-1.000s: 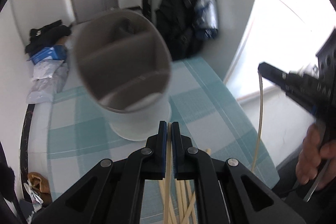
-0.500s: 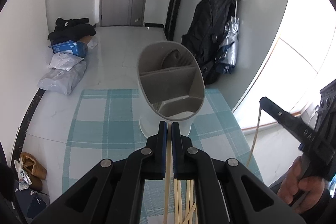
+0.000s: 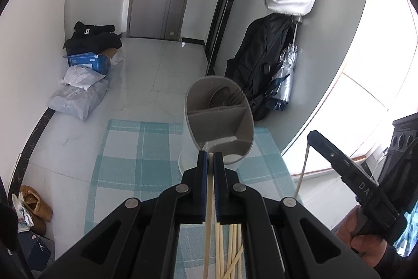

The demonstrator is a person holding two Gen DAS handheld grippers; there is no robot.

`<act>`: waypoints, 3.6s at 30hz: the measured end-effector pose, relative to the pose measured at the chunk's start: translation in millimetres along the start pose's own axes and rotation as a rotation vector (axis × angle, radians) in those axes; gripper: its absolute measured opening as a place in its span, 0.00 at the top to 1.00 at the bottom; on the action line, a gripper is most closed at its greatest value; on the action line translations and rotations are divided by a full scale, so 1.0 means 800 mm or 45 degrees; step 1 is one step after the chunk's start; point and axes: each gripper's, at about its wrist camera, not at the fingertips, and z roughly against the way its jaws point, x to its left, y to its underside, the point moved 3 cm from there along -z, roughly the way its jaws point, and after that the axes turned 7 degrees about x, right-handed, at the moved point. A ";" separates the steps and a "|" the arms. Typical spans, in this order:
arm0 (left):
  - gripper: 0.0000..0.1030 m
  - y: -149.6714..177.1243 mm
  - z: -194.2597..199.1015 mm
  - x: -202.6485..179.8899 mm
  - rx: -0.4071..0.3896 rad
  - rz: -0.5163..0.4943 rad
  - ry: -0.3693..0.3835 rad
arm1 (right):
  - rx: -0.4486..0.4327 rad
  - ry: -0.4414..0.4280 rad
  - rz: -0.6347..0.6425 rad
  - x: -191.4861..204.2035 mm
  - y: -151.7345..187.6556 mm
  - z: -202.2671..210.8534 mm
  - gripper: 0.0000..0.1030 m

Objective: Organize utensils
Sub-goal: 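Lift the held chopsticks with both tools toward the utensil holder opening, then lower the chopsticks into the holder and open both tools, then withdraw both tools and move them toward the loose chopsticks on the cloth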

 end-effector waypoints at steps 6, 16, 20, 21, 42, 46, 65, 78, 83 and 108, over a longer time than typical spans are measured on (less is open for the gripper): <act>0.99 -0.031 0.020 -0.004 -0.055 0.009 0.044 | -0.056 -0.025 0.008 0.014 -0.030 0.001 0.95; 0.99 -0.104 0.045 -0.008 -0.165 0.021 0.091 | -0.151 -0.077 0.037 0.031 -0.104 -0.008 0.95; 0.99 -0.134 0.052 -0.005 -0.230 0.029 0.107 | -0.196 -0.110 0.068 0.044 -0.140 -0.015 0.95; 0.99 -0.140 0.054 -0.003 -0.245 0.035 0.114 | -0.210 -0.116 0.077 0.047 -0.149 -0.017 0.95; 0.99 -0.198 -0.005 0.031 -0.517 0.030 0.080 | -0.333 -0.116 0.128 0.053 -0.226 -0.128 0.95; 0.99 -0.193 -0.013 0.039 -0.503 0.037 0.132 | -0.338 -0.117 0.150 0.051 -0.213 -0.144 0.95; 0.99 -0.164 -0.031 0.031 -0.435 -0.064 0.133 | -0.195 -0.160 0.231 0.047 -0.160 -0.150 0.95; 0.98 -0.134 -0.047 0.020 -0.220 -0.148 0.136 | -0.001 -0.177 0.203 0.040 -0.130 -0.147 0.94; 0.95 -0.128 -0.042 0.021 -0.148 -0.100 0.195 | 0.154 -0.223 0.094 0.028 -0.114 -0.159 0.92; 0.11 -0.055 0.029 0.032 -0.226 0.162 -0.130 | 0.063 -0.134 -0.005 0.016 -0.076 -0.017 0.48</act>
